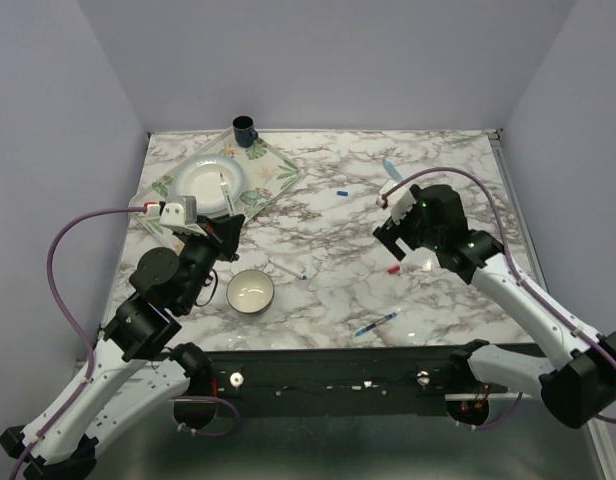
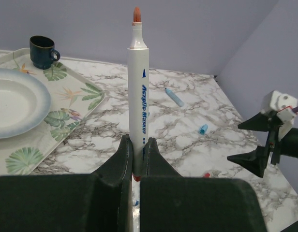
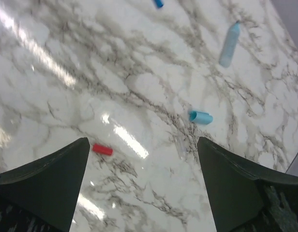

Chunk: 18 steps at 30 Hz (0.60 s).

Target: Insert the pens into the pen caps

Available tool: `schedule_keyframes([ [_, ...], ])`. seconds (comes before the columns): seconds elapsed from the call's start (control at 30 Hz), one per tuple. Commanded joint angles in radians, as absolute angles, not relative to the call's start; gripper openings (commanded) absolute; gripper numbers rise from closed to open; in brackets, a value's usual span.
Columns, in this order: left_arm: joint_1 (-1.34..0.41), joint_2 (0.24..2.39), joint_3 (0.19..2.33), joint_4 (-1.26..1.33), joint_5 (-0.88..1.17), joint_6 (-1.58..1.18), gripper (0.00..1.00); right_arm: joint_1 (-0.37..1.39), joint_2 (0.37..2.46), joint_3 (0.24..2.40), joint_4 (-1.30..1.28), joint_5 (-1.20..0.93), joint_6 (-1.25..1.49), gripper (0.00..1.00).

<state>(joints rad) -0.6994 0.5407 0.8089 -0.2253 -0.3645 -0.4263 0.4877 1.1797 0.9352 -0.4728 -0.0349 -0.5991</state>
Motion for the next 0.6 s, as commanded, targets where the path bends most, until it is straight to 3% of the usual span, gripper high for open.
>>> schedule_keyframes([
  [0.0,-0.693,0.538,0.799,-0.203,-0.339,-0.414,0.0,0.488,1.02,0.898,-0.195,0.099,0.086,1.0],
  [0.07,-0.693,0.538,0.799,-0.202,-0.341,-0.413,0.0,0.486,0.951,0.891,-0.222,0.346,0.411,1.0],
  [0.17,-0.693,0.54,0.796,-0.204,-0.35,-0.411,0.0,0.468,0.936,0.856,-0.138,0.246,0.537,1.0],
  [0.23,-0.692,0.538,0.796,-0.204,-0.354,-0.411,0.0,0.468,0.957,0.862,-0.191,0.276,0.801,1.0],
  [0.37,-0.693,0.538,0.796,-0.204,-0.357,-0.411,0.0,0.466,1.127,1.003,-0.583,0.246,1.197,1.0],
  [0.57,-0.693,0.54,0.795,-0.202,-0.353,-0.411,0.0,0.46,1.547,1.294,-1.03,0.201,1.319,1.0],
])
